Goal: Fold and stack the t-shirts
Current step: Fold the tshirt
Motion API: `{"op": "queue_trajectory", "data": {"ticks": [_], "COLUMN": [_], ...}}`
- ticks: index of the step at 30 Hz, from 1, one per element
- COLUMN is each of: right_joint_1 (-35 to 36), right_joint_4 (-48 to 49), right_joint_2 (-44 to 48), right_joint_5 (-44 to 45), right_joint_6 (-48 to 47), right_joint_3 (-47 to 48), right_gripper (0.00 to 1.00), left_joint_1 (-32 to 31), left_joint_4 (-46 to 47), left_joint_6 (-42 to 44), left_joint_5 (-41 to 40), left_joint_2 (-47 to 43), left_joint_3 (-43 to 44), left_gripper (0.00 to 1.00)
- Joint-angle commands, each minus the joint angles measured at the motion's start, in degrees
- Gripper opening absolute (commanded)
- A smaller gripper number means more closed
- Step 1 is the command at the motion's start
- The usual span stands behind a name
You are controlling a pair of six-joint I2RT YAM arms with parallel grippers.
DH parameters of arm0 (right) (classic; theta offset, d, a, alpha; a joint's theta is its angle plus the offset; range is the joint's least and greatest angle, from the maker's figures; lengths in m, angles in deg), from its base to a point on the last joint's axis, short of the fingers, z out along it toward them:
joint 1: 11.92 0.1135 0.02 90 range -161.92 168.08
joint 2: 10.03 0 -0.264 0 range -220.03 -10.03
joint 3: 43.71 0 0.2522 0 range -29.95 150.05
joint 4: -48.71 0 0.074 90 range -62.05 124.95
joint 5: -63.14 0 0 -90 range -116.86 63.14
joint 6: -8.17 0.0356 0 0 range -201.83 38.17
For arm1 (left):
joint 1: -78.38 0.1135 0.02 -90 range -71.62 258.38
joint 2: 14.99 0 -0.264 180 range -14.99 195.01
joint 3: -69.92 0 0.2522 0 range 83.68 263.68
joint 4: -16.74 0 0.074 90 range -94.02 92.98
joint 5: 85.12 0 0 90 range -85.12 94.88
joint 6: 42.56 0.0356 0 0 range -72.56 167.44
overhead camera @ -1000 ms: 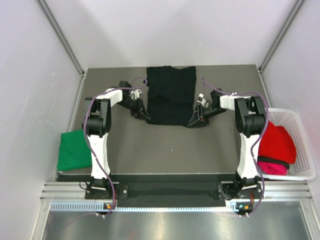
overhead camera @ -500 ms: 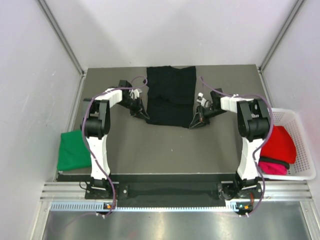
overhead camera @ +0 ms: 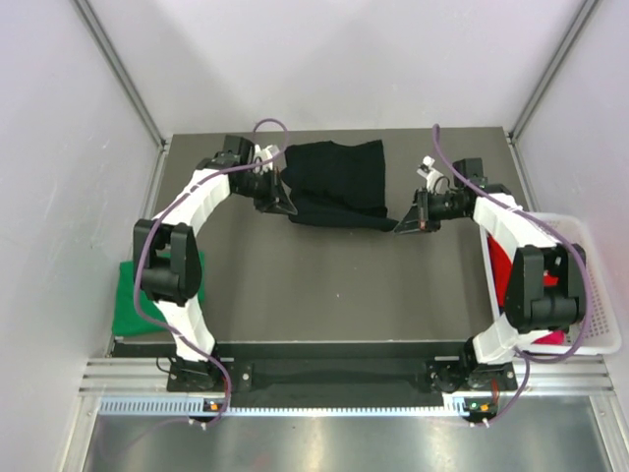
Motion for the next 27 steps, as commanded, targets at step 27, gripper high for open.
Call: {"op": "queue_trajectory", "data": {"ticks": [27], "right_joint_1": [-2.10], "right_joint_4": [-1.60], "right_joint_2": [-4.71], "right_joint_5": [-0.98], "right_joint_6": [-3.56], "right_joint_3": [17.49], "right_gripper": [0.00], "left_joint_1": [1.71], "left_joint_4": [3.46], "left_joint_6": [0.38], "left_joint_5": [-5.12], "left_joint_2": [-19.34], "left_joint_3": [-9.69], "left_gripper": [0.00]}}
